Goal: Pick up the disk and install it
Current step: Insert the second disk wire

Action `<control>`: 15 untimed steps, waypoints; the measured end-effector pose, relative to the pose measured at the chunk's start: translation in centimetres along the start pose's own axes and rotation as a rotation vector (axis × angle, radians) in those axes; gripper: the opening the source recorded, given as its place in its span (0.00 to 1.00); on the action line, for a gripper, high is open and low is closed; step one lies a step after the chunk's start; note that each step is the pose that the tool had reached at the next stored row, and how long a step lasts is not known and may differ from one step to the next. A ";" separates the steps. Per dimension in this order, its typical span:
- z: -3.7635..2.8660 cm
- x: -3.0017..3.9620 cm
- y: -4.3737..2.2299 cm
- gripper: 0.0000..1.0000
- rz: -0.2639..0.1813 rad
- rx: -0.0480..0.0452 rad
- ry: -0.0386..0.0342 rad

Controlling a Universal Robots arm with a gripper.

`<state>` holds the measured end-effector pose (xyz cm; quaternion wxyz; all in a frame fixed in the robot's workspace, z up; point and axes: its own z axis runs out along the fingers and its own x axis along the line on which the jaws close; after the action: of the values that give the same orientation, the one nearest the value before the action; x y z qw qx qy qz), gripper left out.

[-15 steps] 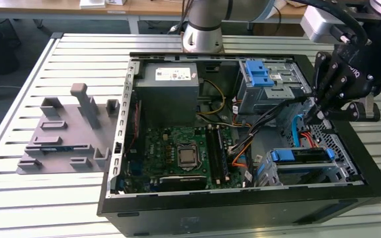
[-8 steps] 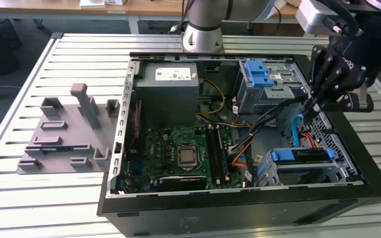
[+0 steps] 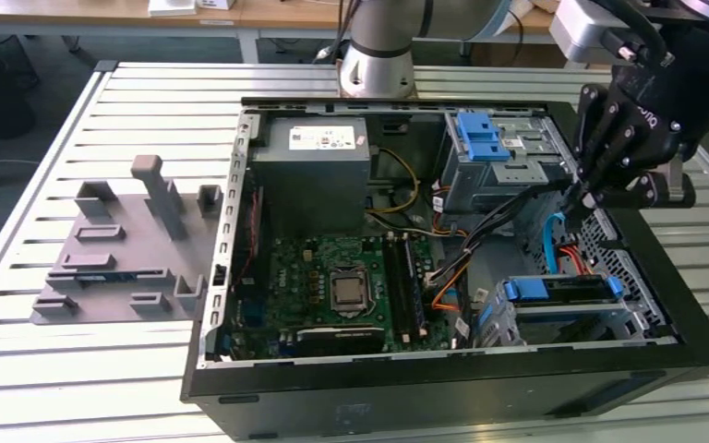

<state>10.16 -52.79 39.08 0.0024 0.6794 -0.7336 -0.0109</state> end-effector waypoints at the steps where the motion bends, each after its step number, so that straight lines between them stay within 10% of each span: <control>1: 0.01 -0.02 0.00 0.17 0.000 0.0001 0.0003; 15: 0.96 -0.63 0.03 0.24 0.000 0.0015 0.0194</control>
<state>10.16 -52.15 38.14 0.0090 0.6794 -0.7337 -0.0038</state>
